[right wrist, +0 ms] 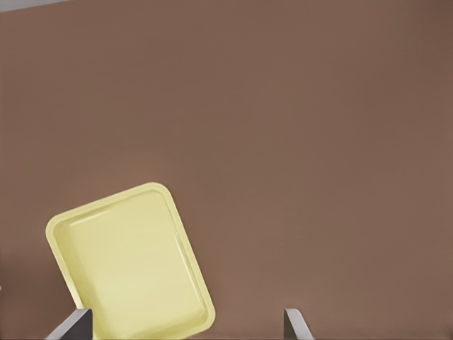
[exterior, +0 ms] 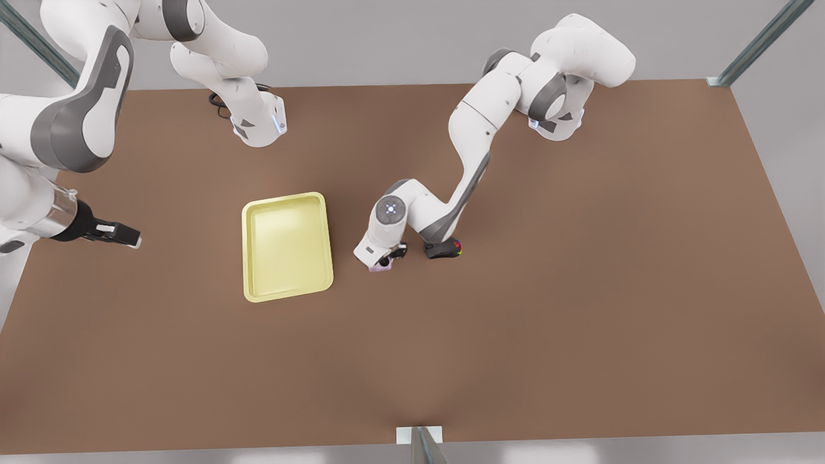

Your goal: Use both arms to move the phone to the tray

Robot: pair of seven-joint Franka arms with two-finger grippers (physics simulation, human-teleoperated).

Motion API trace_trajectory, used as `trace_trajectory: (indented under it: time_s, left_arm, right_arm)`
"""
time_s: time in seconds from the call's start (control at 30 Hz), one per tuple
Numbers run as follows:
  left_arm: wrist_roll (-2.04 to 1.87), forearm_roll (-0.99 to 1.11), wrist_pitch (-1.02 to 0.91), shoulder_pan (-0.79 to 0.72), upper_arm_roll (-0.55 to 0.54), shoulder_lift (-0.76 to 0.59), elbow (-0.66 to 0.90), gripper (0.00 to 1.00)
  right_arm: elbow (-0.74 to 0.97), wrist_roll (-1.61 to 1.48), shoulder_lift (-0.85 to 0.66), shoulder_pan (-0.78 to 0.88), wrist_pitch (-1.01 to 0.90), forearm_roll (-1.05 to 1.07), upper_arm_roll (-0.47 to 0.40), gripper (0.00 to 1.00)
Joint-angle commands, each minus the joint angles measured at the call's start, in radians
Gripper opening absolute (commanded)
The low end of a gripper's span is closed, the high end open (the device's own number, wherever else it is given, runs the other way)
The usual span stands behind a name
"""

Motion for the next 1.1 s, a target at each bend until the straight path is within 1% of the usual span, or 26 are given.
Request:
trace_trajectory:
  time_s: [0.0, 0.13, 0.2, 0.23, 0.3, 0.37, 0.47, 0.5, 0.63, 0.67, 0.7, 0.73, 0.77, 0.8, 0.83, 0.87, 0.9, 0.93, 0.97, 1.0, 1.03, 1.07]
  left_arm:
    - [-0.239, 0.078, 0.026, -0.001, 0.000, -0.001, 0.001, 0.76]
    - [-0.115, 0.086, 0.032, -0.021, -0.003, 0.003, -0.009, 0.76]
    - [-0.058, 0.084, 0.033, -0.024, -0.006, 0.006, -0.009, 0.76]
    - [-0.031, 0.086, 0.035, -0.029, -0.009, 0.009, -0.009, 0.76]
    - [0.003, 0.086, 0.035, -0.029, -0.009, 0.012, -0.009, 0.77]
    - [0.046, 0.087, 0.027, -0.029, -0.009, 0.012, -0.009, 0.78]
    - [0.106, 0.087, 0.024, -0.029, -0.009, 0.014, -0.011, 0.83]
    - [0.119, 0.087, 0.026, -0.029, -0.009, 0.019, -0.011, 1.00]
    - [0.150, 0.084, 0.023, -0.029, -0.009, 0.017, -0.009, 1.00]
    - [0.152, 0.081, -0.026, -0.021, -0.009, 0.000, -0.009, 1.00]
    - [0.156, 0.072, -0.158, 0.007, -0.003, -0.052, -0.008, 1.00]
    - [0.192, 0.049, -0.316, 0.089, 0.000, -0.133, -0.009, 1.00]
    - [0.290, 0.015, -0.444, 0.194, 0.003, -0.208, -0.009, 1.00]
    - [0.443, 0.017, -0.557, 0.304, 0.004, -0.273, -0.009, 1.00]
    - [0.589, 0.017, -0.646, 0.419, 0.004, -0.330, -0.009, 1.00]
    - [0.707, 0.026, -0.747, 0.508, 0.011, -0.383, -0.009, 1.00]
    - [0.787, 0.027, -0.801, 0.530, 0.101, -0.442, -0.008, 1.00]
    - [0.842, 0.027, -0.826, 0.530, 0.167, -0.481, -0.008, 1.00]
    - [0.888, 0.031, -0.878, 0.588, 0.170, -0.544, -0.020, 1.00]
    - [0.882, 0.093, -0.872, 0.712, 0.022, -0.662, -0.107, 1.00]
    - [0.896, 0.198, -0.850, 0.812, -0.098, -0.793, -0.227, 1.00]
    - [0.936, 0.204, -0.767, 0.821, -0.103, -0.896, -0.350, 1.00]
  right_arm:
    - [0.003, -0.045, 0.007, -0.002, -0.011, 0.002, 0.000, 1.00]
    - [0.011, -0.047, 0.027, -0.011, -0.011, 0.000, -0.003, 1.00]
    - [-0.132, -0.042, -0.054, -0.011, 0.134, -0.012, 0.000, 1.00]
    - [-0.135, -0.044, -0.054, -0.017, 0.136, -0.011, 0.000, 1.00]
    - [-0.134, -0.044, -0.057, -0.120, 0.133, -0.015, 0.107, 1.00]
    - [-0.135, -0.042, -0.049, -0.115, 0.130, -0.015, 0.103, 1.00]
    - [-0.128, -0.045, -0.040, -0.089, 0.095, -0.015, 0.099, 1.00]
    - [-0.126, -0.047, -0.036, -0.063, 0.094, -0.014, 0.087, 1.00]
    - [-0.129, -0.045, -0.029, -0.042, 0.093, -0.011, 0.081, 1.00]
    - [-0.131, -0.042, -0.031, -0.034, 0.102, 0.000, 0.090, 1.00]
    - [-0.134, -0.037, -0.031, -0.032, 0.102, 0.005, 0.095, 1.00]
    - [-0.143, -0.005, -0.029, -0.029, 0.105, 0.005, 0.115, 1.00]
    - [-0.177, 0.045, -0.034, -0.029, 0.127, 0.005, 0.155, 1.00]
    - [-0.178, 0.076, -0.031, -0.002, 0.130, 0.005, 0.159, 1.00]
    - [-0.178, 0.174, -0.026, 0.029, 0.136, 0.006, 0.196, 1.00]
    - [-0.215, 0.214, -0.026, 0.029, 0.174, 0.009, 0.247, 1.00]
    - [-0.212, 0.217, -0.011, 0.032, 0.194, 0.022, 0.257, 1.00]
    - [-0.209, 0.225, 0.009, 0.034, 0.234, 0.029, 0.310, 1.00]
    - [-0.180, 0.234, 0.035, 0.069, 0.242, 0.043, 0.339, 1.00]
    - [-0.138, 0.297, 0.075, 0.152, 0.243, 0.037, 0.340, 1.00]
    - [-0.003, 0.401, 0.191, 0.204, 0.239, 0.034, 0.351, 1.00]
    - [0.020, 0.450, 0.248, 0.254, 0.288, 0.025, 0.350, 1.00]
